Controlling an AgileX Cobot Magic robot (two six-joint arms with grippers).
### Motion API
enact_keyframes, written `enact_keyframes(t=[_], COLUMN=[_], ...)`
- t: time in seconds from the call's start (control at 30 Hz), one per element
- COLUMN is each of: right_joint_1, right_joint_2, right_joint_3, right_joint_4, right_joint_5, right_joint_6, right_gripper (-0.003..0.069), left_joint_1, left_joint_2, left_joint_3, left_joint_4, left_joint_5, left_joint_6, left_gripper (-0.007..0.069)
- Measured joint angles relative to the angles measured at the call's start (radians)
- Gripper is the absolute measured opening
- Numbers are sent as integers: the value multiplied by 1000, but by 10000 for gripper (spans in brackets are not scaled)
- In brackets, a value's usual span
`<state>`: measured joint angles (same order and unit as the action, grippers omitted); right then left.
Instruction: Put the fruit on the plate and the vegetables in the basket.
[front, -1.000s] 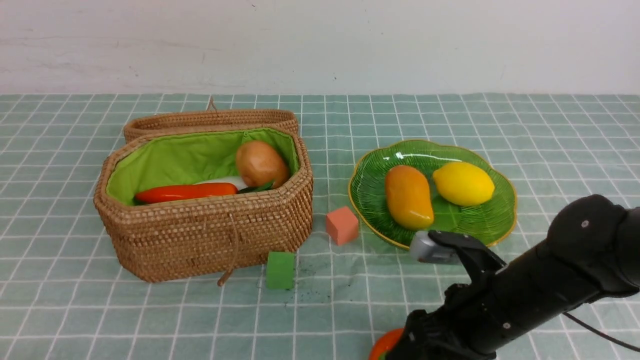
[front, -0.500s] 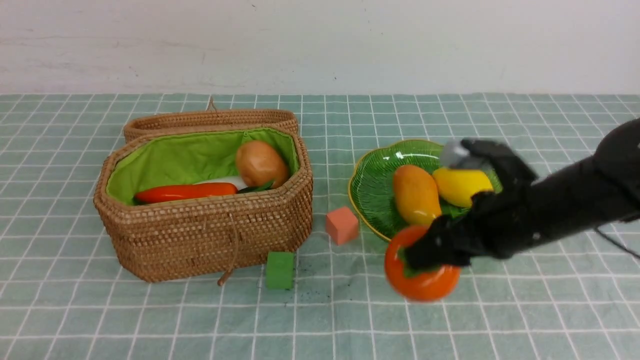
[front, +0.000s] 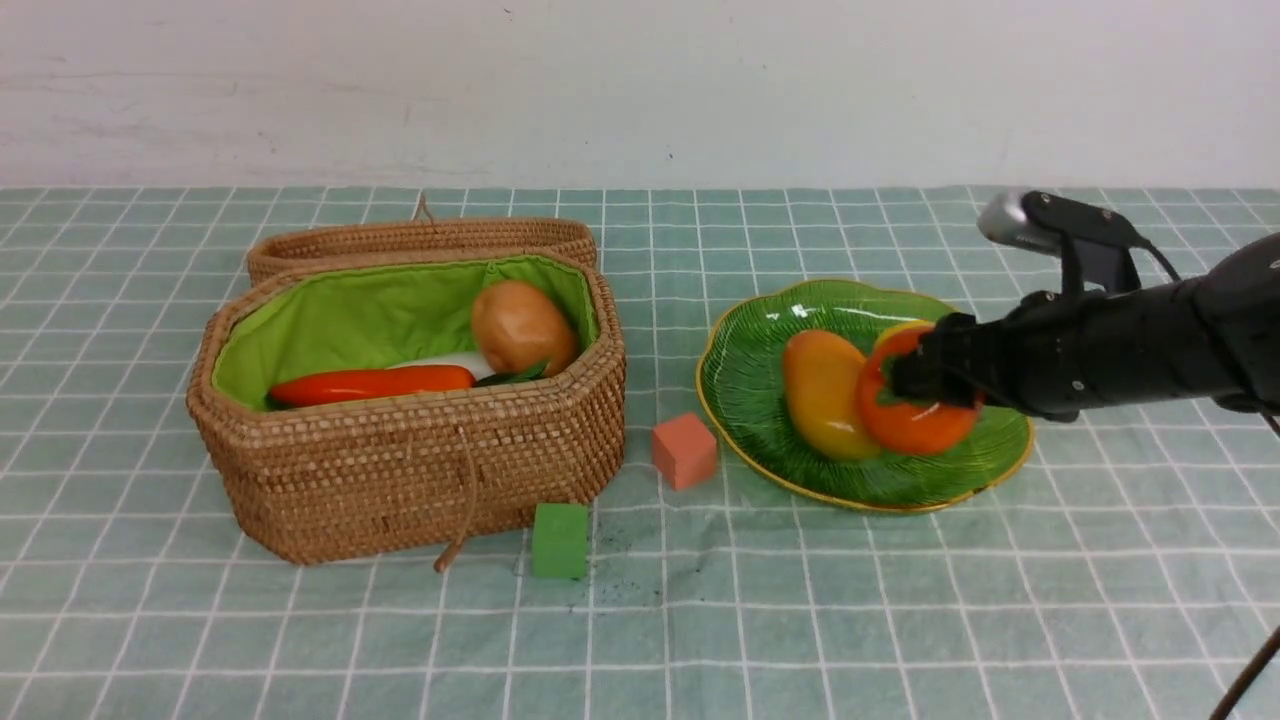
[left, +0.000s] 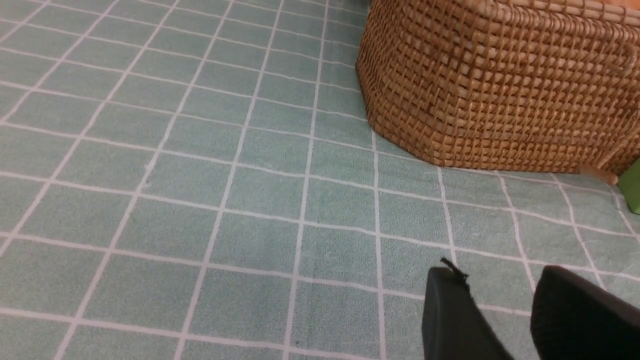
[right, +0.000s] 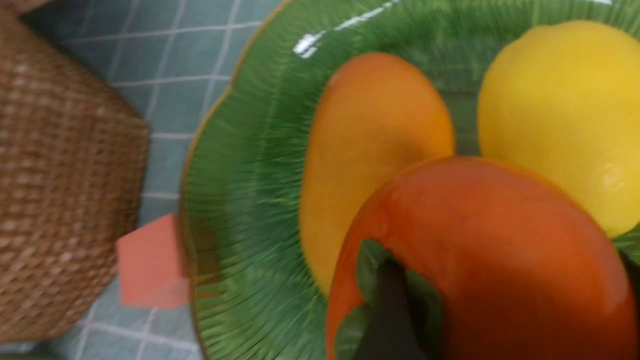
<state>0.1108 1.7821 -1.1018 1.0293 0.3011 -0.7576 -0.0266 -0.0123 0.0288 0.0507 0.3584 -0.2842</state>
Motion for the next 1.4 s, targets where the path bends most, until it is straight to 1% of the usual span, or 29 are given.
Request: enact_keyframes(t=[0.2,0.3,0.37,0.43,0.53,0.67,0.8,0.83,0.87,0.9,0.97,1.07,1.1,1.13,1.17,1.2,1.23,1.3,1.37,1.4], right_joint_1=[0,0,0,0,0,0,0,0,0,0,0,0,0,0,0,0,0,0,0,0], right_joint_2=[8,5,-19,-57,-137,-268,-450,-450,-521,-543,-607,-680,-709,-724,-736,-742,-765,-781,-787,-791], right_joint_3=[0,0,0,0,1,1,1,1,1,1,1,17,30,40,46,48,51,51,51,51], right_joint_4=[17,17,1,-21,-53,-85,-159,-159,-211,-245,-353,-540,-624,-675,-728,-746,-798,-833,-843,-848], right_joint_5=[-21,-8,26,56,93,176,392,392,500,549,664,774,810,830,846,855,887,925,936,944], right_joint_6=[0,0,0,0,0,0,6,6,42,73,170,298,370,417,467,492,588,703,740,783], right_gripper=[501,547,616,641,651,626,531,531,470,437,333,167,76,36,8,0,-15,-16,-16,-16], left_joint_1=[0,0,0,0,0,0,0,0,0,0,0,0,0,0,0,0,0,0,0,0], left_joint_2=[0,0,0,0,0,0,0,0,0,0,0,0,0,0,0,0,0,0,0,0], left_joint_3=[0,0,0,0,0,0,0,0,0,0,0,0,0,0,0,0,0,0,0,0], left_joint_4=[0,0,0,0,0,0,0,0,0,0,0,0,0,0,0,0,0,0,0,0], left_joint_5=[0,0,0,0,0,0,0,0,0,0,0,0,0,0,0,0,0,0,0,0], left_joint_6=[0,0,0,0,0,0,0,0,0,0,0,0,0,0,0,0,0,0,0,0], left_gripper=[239,239,239,239,239,239,239,239,239,239,239,239,239,239,239,239,239,239,239,239])
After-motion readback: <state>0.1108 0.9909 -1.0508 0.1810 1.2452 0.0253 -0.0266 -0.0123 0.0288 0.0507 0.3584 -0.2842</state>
